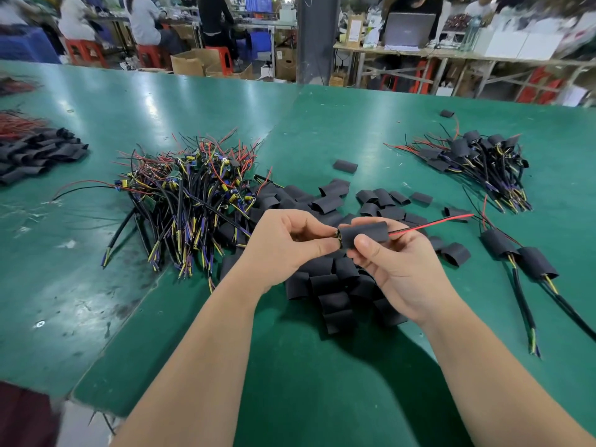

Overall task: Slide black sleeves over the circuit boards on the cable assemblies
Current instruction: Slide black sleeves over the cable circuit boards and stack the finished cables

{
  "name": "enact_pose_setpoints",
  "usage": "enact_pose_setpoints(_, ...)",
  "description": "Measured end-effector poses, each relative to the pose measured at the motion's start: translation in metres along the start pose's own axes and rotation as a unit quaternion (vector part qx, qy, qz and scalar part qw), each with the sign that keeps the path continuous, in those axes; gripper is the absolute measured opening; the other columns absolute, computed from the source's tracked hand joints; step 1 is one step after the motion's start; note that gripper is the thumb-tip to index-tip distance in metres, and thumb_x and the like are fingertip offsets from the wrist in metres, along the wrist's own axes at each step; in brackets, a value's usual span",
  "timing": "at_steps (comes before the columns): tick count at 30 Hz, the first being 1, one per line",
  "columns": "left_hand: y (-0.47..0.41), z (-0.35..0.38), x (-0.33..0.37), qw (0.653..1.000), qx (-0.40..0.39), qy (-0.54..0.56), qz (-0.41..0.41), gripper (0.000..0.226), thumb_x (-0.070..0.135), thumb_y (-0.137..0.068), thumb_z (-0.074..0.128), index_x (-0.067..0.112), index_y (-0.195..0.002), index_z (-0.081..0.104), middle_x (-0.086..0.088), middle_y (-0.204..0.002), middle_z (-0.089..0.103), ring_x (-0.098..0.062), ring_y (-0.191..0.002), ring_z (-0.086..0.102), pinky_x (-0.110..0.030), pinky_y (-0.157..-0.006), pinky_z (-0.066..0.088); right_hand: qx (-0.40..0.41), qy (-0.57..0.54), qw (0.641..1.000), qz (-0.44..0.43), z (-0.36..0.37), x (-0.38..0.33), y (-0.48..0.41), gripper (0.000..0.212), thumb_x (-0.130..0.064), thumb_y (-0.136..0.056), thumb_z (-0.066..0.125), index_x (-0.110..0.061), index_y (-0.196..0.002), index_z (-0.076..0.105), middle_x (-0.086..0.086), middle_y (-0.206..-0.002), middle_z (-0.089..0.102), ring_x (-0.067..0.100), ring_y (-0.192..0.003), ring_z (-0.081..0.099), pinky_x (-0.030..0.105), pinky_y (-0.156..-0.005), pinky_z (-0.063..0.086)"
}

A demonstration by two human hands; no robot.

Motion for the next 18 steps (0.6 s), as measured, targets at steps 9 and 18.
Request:
enact_pose_setpoints(9, -0.002, -0.005, -0.008, 0.998, 0.021, -0.06, -0.007, 0.037, 0.004, -0.066, 0.084, 0.019, -0.073, 0.051, 0.001, -0.068, 0.073, -0.005, -0.06, 0.061, -0.018, -0.064, 0.049, 0.008, 0.051, 0.999, 0.002, -0.001, -0.001, 0.001, 0.034, -0.012, -0.064, 0.075, -0.015, -0.097, 0.07, 0.012, -0.093, 0.072, 0.021, -0.082, 0.065, 0.028, -0.08, 0.054)
enact_pose_setpoints(18, 0.003, -0.031, 0.022, 0.979, 0.119, -0.136, 0.094, 0.023, 0.05, -0.08, 0.06, 0.029, -0.088, 0.061, 0.009, -0.09, 0.067, -0.01, -0.088, 0.061, -0.027, -0.078, 0.045, 0.156, -0.131, 0.979, -0.023, -0.034, -0.039, 0.004, 0.039, -0.005, -0.071, 0.063, -0.006, -0.106, 0.046, 0.014, -0.085, 0.059, 0.017, -0.069, 0.07, 0.016, -0.054, 0.05)
Point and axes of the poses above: each hand's wrist, its own y-axis away from the middle knuckle, its own z-axis out of the palm, x = y × z, the point moved 10 cm from there along -y, towards the middle knuckle
